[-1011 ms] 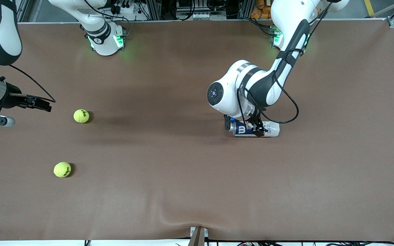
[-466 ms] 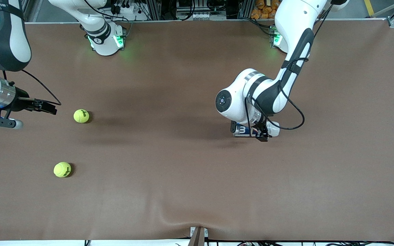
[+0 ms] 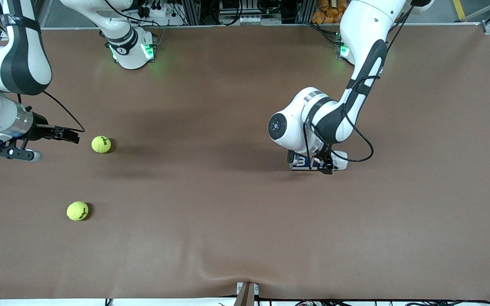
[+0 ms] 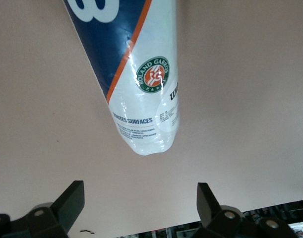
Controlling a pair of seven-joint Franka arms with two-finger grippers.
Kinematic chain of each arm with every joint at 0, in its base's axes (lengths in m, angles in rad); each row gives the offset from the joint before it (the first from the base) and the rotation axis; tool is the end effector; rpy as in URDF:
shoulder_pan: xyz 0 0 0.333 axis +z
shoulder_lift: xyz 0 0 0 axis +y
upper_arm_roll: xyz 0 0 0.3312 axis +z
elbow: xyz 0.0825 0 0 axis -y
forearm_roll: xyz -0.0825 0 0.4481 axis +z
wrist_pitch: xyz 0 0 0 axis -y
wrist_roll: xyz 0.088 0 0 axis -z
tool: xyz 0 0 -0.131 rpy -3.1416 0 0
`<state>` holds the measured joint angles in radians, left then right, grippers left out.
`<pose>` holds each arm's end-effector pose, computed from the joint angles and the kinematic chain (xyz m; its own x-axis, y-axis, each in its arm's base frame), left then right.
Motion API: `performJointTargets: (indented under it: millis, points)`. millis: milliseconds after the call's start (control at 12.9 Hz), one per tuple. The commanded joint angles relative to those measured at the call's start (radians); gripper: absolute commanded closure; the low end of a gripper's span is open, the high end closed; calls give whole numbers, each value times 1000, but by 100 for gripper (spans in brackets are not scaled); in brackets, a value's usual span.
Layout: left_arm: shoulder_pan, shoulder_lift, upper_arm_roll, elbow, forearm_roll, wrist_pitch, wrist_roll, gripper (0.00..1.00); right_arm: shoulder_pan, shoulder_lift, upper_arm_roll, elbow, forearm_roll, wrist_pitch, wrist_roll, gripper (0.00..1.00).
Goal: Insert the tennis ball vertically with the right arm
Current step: 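Grasp the can with the left gripper while the right gripper reaches a ball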
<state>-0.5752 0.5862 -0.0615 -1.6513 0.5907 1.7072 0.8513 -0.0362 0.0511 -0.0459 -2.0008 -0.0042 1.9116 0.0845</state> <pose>0.5846 -0.3473 0.2076 -0.1652 -0.7410 -0.6509 -0.9861 0.1131 0.1215 0.6015 -0.0497 0.3833 0.9767 -0.1639 -0.1388 -0.1630 -0.9865 0.0179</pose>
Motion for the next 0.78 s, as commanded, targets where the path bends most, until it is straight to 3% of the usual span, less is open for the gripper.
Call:
performJointTargets:
  millis: [0, 233, 466, 700]
  points:
    - [0, -26, -1, -54, 1, 11, -147, 0, -16, -28, 11, -99, 3, 90, 12, 0]
    - [-8, -11, -1, -64, 3, 18, -216, 0, -14, -2, 11, -138, 3, 173, 12, 0]
    - [18, -11, -3, -132, 3, 144, -212, 0, -17, 45, 11, -188, 3, 256, 12, 0]
    - [18, -6, -1, -162, 11, 169, -203, 0, -47, 72, 11, -228, 3, 279, 11, 0]
